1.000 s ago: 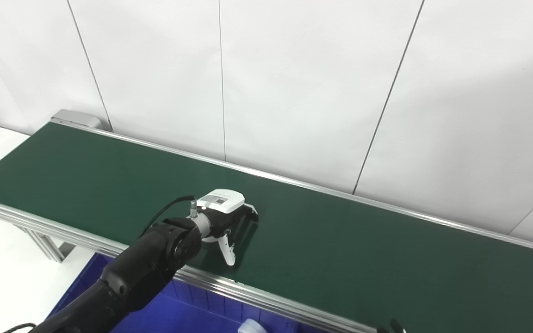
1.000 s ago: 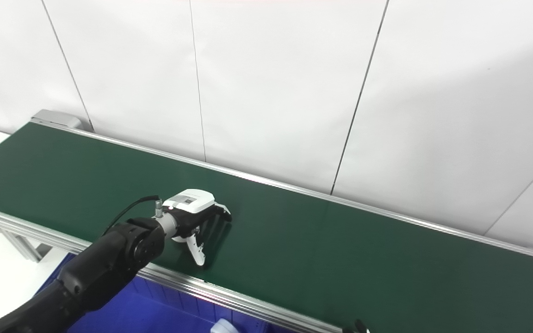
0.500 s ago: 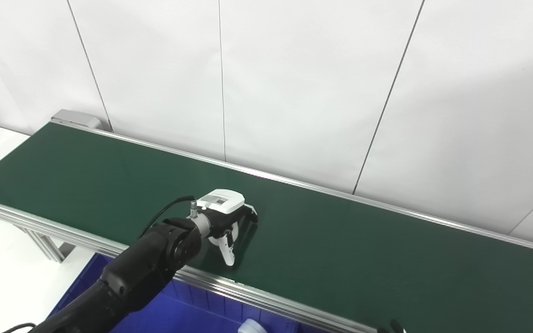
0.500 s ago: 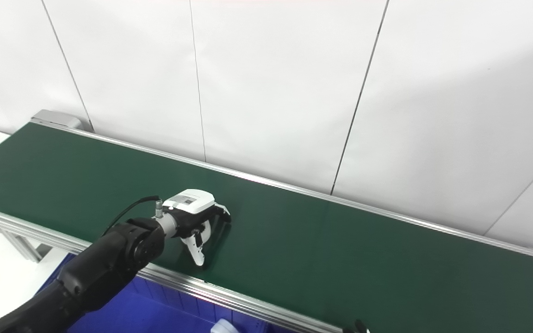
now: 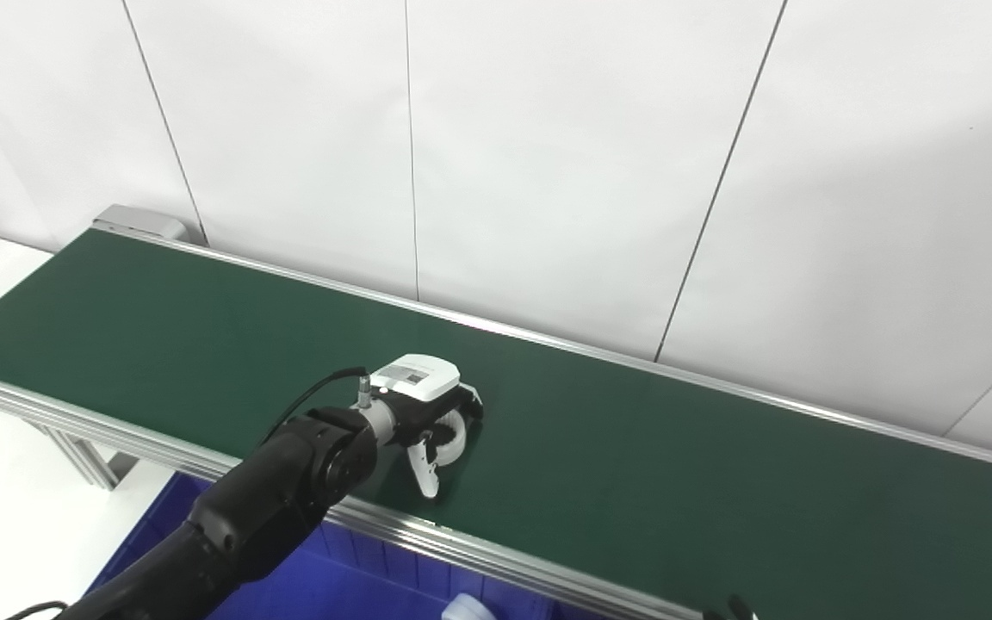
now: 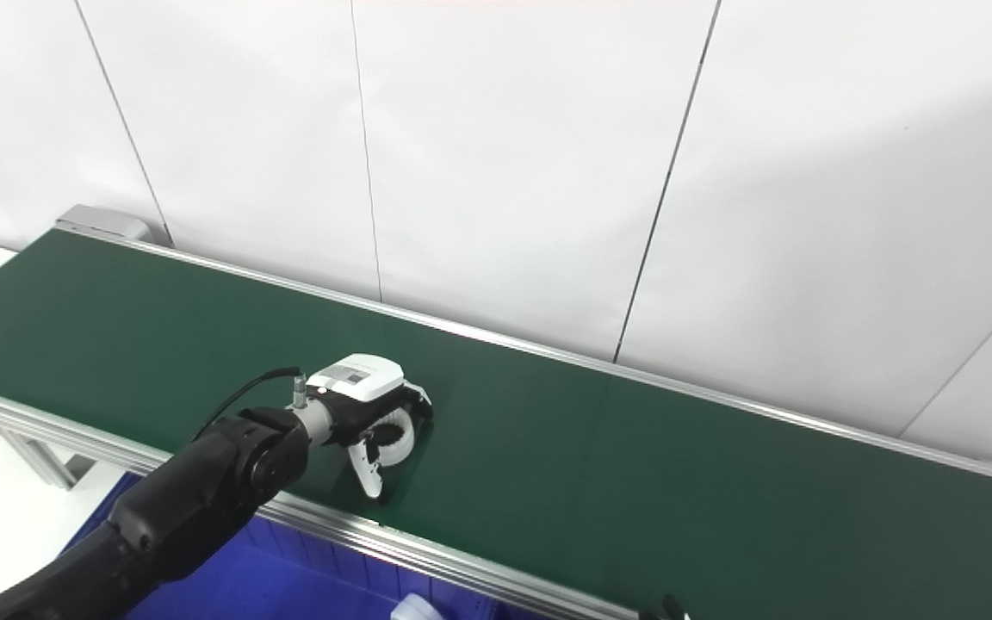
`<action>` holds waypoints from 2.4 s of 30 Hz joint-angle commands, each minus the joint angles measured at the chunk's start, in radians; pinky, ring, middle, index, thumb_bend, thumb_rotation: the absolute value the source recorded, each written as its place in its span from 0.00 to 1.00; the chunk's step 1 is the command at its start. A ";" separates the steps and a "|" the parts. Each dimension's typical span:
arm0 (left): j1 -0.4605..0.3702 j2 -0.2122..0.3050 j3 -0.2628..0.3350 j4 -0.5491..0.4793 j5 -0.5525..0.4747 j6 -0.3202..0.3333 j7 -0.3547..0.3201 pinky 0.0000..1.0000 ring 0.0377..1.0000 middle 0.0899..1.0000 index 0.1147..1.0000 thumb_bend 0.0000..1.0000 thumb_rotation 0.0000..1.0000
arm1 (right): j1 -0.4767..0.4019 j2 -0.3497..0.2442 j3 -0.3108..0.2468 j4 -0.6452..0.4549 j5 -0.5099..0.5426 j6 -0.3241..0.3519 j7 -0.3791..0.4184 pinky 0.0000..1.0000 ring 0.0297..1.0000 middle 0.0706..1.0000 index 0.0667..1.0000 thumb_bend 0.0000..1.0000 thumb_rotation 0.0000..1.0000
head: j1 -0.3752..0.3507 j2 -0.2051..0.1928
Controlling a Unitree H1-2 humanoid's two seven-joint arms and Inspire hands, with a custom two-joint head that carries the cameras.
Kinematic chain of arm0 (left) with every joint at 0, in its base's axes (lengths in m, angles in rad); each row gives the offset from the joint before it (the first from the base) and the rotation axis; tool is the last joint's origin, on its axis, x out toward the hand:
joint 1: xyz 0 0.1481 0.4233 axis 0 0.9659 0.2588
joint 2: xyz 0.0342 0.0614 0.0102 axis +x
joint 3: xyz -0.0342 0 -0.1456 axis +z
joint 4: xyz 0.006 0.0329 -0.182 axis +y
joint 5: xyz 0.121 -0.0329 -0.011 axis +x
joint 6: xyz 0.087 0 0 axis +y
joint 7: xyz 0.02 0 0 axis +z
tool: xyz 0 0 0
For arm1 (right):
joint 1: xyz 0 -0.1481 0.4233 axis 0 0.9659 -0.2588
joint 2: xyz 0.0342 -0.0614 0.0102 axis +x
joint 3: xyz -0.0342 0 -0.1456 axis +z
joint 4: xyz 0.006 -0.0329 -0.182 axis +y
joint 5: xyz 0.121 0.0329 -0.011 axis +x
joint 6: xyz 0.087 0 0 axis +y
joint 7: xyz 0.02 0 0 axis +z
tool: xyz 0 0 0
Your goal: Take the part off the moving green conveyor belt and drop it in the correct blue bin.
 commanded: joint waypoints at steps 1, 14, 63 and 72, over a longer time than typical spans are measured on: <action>-0.033 0.027 0.012 -0.023 0.018 0.001 0.015 0.76 0.77 0.80 0.72 0.87 0.00 | 0.000 0.002 -0.003 -0.033 0.003 -0.053 0.004 0.75 0.82 0.87 0.96 0.06 1.00 | 0.001 0.001; -0.007 0.007 0.036 0.011 0.002 -0.074 0.161 0.61 0.44 0.48 0.45 0.52 0.00 | 0.002 -0.002 -0.004 -0.032 0.013 -0.052 0.009 0.76 0.82 0.87 0.96 0.07 1.00 | 0.000 0.003; 0.177 -0.014 0.198 -0.426 -0.171 -0.029 0.070 0.49 0.40 0.45 0.45 0.50 0.00 | -0.027 -0.010 -0.013 0.003 0.021 -0.053 0.011 0.75 0.81 0.87 0.95 0.08 0.98 | -0.014 -0.007; 0.314 -0.014 0.206 -0.590 -0.166 0.028 0.002 0.39 0.37 0.44 0.45 0.50 0.00 | -0.002 -0.022 -0.034 -0.016 0.035 -0.053 0.013 0.74 0.82 0.87 0.94 0.08 0.98 | -0.029 0.015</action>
